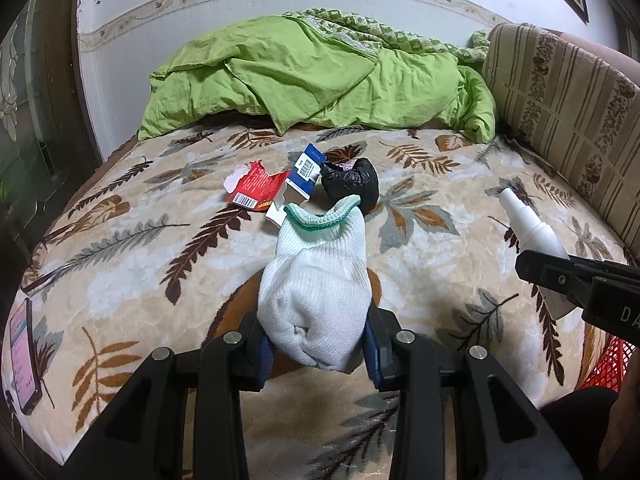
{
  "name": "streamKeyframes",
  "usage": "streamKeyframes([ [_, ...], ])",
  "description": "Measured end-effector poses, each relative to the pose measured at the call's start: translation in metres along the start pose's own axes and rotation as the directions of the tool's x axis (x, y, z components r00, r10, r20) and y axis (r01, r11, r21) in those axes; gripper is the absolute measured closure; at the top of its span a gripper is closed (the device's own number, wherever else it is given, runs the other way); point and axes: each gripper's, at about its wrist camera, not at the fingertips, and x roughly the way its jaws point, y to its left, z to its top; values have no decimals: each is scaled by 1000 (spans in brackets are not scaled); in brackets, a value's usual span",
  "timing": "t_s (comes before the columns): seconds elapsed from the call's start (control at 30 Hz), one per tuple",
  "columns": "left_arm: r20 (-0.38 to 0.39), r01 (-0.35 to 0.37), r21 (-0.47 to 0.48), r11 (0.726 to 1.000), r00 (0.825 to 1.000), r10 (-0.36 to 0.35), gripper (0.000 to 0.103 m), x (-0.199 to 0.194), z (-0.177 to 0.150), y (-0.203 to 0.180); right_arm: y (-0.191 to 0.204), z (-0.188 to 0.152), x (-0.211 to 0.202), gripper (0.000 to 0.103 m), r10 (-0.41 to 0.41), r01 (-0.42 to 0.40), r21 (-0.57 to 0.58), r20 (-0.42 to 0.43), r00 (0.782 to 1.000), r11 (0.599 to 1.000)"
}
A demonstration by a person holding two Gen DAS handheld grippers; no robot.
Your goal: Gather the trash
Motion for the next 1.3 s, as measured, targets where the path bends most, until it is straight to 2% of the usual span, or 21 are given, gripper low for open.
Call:
streamKeyframes([
  [0.8, -2, 1, 2, 1000, 1000, -1, 68, 0, 0, -2, -1, 1, 0, 72, -1, 1, -1, -2, 1000, 1000],
  [1.3, -2, 0, 2, 1000, 1000, 0, 68, 1, -1, -2, 3, 1, -1, 72, -29, 29, -15, 0, 1000, 999],
])
